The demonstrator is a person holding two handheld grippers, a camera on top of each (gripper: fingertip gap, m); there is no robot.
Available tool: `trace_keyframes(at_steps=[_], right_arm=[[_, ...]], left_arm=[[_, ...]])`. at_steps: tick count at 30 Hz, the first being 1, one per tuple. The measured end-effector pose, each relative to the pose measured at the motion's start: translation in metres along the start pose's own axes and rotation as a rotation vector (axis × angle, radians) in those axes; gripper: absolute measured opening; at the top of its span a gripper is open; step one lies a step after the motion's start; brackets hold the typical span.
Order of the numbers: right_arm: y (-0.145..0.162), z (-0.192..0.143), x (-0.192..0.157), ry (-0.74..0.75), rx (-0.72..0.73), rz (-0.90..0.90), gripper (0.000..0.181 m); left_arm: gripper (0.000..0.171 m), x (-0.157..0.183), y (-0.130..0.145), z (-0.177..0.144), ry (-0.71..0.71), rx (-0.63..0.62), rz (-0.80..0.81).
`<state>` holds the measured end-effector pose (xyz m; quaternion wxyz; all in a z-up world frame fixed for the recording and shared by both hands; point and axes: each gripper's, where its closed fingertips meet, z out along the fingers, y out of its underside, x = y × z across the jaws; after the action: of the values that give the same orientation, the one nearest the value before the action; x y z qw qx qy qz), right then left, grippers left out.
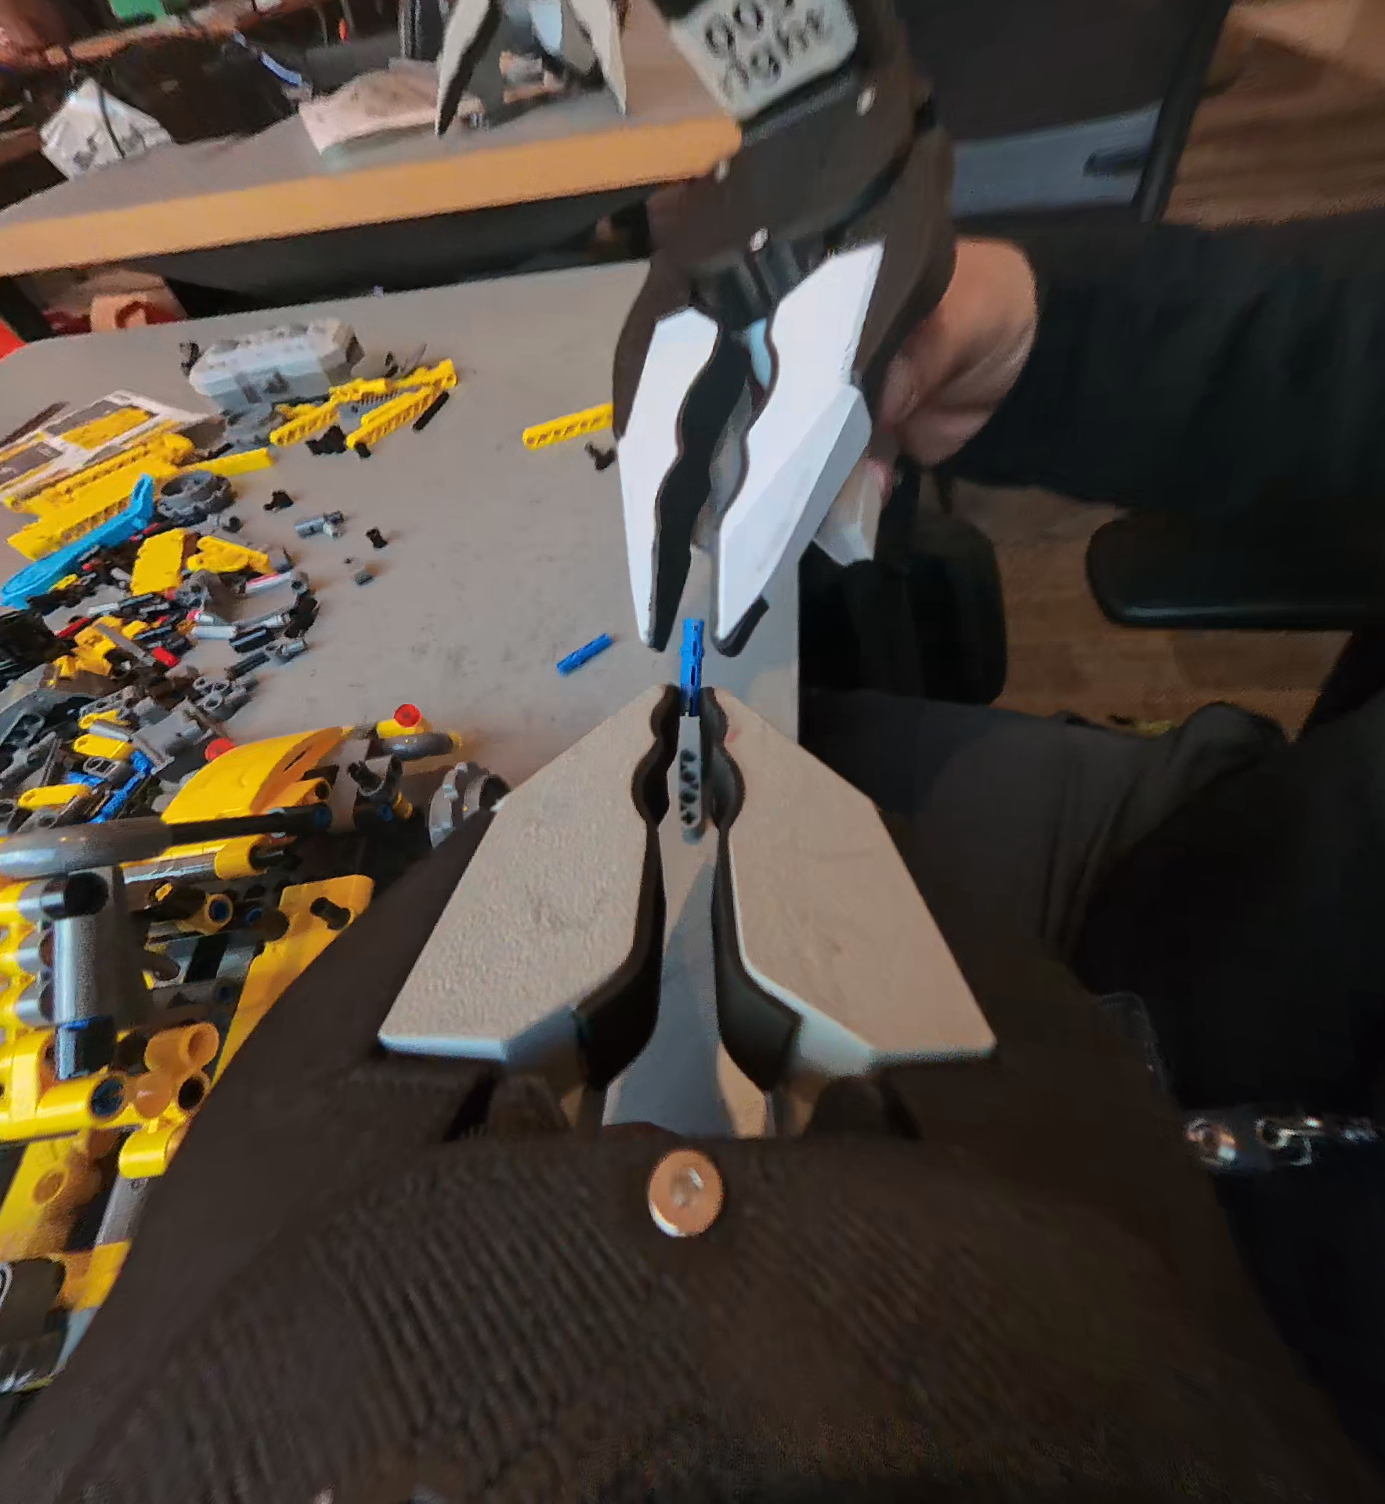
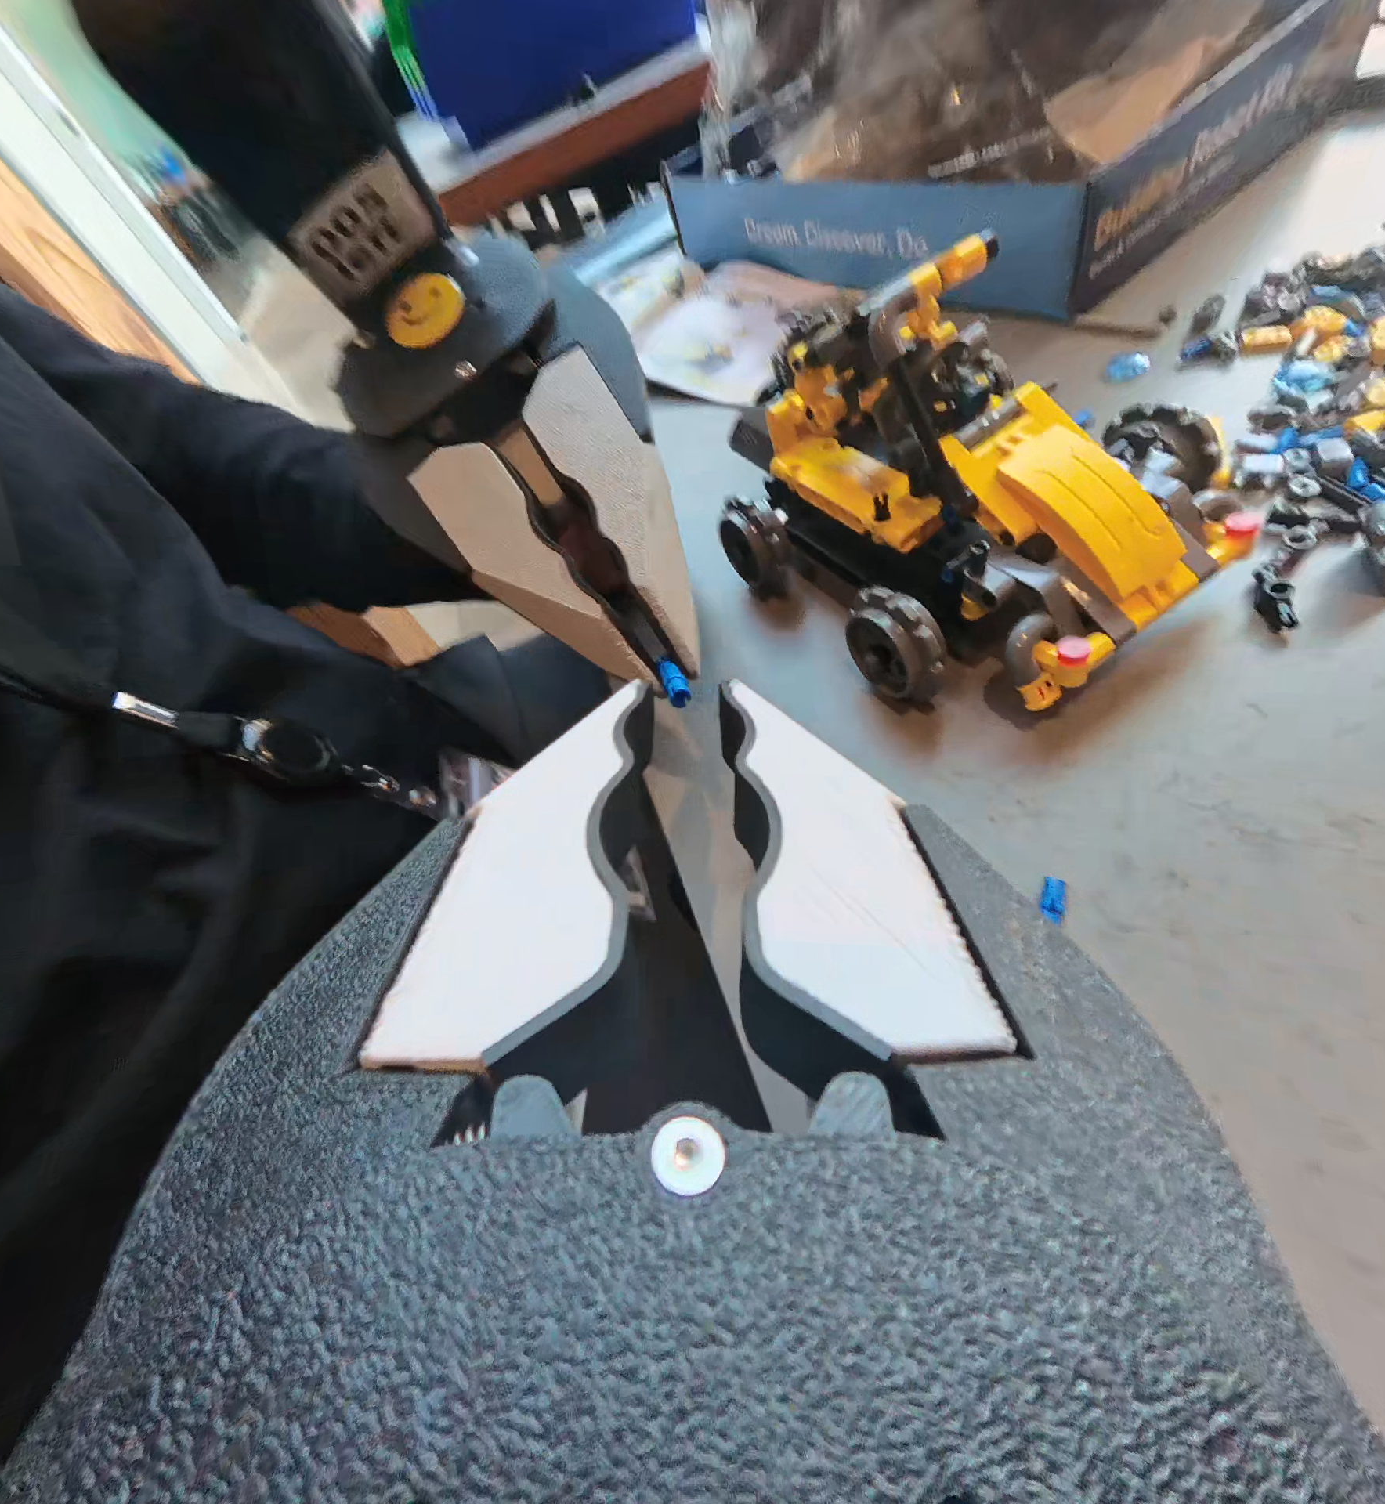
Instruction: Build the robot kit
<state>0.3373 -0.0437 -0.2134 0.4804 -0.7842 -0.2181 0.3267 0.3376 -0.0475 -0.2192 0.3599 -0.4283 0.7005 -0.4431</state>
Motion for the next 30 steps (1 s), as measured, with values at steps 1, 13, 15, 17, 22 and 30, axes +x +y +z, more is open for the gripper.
trace_keyframes(at_steps=[1,13,15,17,22,30], right_arm=[[-0.004,-0.001,-0.004,-0.023,0.039,0.004,0.016],[-0.011,-0.003,-0.019,-0.055,0.044,-0.069,0.008],[-0.012,-0.002,-0.020,-0.054,0.041,-0.076,0.007],[-0.010,-0.001,-0.020,-0.043,0.022,-0.091,0.007],[-0.009,0.000,-0.019,-0.029,0.003,-0.115,0.006],[-0.007,0.002,-0.016,-0.015,-0.022,-0.106,0.005]], left_arm=[[0.002,0.001,-0.003,-0.002,0.011,0.027,-0.008],[0.002,0.010,-0.013,-0.008,0.061,0.100,-0.017],[0.002,0.011,-0.014,-0.009,0.068,0.108,-0.022],[0.002,0.011,-0.015,-0.009,0.069,0.115,-0.031],[0.002,0.010,-0.014,-0.009,0.062,0.106,-0.027],[0.002,0.008,-0.011,-0.007,0.035,0.079,-0.009]])
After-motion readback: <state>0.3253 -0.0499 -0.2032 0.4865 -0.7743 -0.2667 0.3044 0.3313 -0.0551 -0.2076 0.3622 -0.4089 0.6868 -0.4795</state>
